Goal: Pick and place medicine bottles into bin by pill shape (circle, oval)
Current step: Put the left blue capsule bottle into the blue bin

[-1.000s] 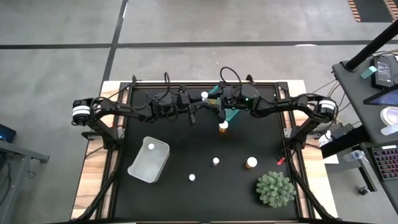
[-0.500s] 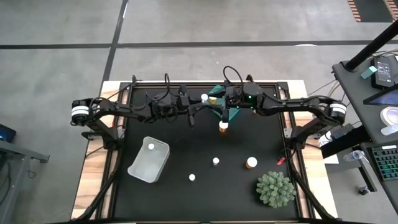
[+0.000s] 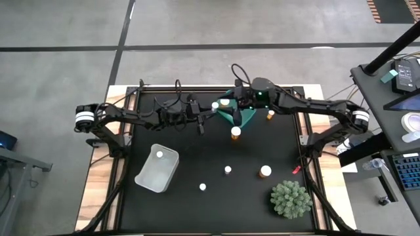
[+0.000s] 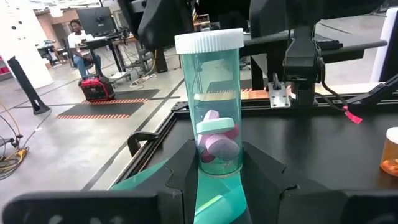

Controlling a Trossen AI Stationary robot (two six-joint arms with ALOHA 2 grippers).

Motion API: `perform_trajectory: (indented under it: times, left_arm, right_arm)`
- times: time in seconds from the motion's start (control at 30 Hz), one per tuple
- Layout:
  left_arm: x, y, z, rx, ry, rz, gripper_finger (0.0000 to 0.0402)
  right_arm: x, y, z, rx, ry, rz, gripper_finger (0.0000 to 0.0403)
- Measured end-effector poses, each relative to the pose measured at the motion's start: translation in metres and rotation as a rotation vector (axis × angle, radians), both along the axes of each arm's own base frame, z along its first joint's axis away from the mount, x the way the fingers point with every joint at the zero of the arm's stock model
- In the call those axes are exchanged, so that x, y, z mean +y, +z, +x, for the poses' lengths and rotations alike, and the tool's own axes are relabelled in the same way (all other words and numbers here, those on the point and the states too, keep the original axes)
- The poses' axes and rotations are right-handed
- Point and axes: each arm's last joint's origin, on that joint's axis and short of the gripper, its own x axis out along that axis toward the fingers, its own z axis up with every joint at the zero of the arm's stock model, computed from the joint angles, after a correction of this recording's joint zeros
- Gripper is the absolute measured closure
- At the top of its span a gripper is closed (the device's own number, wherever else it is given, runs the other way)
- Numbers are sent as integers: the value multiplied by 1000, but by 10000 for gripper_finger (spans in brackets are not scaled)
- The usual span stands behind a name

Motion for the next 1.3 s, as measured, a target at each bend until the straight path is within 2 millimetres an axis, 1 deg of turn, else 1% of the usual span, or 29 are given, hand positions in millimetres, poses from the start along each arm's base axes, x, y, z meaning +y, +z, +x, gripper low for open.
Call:
perform_trajectory:
  times: [0.23,0.43,1.0,1.17,1.3]
  left_arm:
    - [0,0,0,5,4,16,320]
    - [1,0,0,7,27,17,320]
    - [1,2,0,-19,30,24,320]
    - [1,3,0,-29,30,26,320]
    - [1,2,0,-26,30,26,320]
  right_arm:
    - [-3,11,12,93,15,10,173]
    - [2,18,16,89,38,-13,182]
    - [1,14,18,86,36,-20,184]
    - [-1,5,26,94,40,-27,194]
    - [-1,7,26,81,41,-35,207]
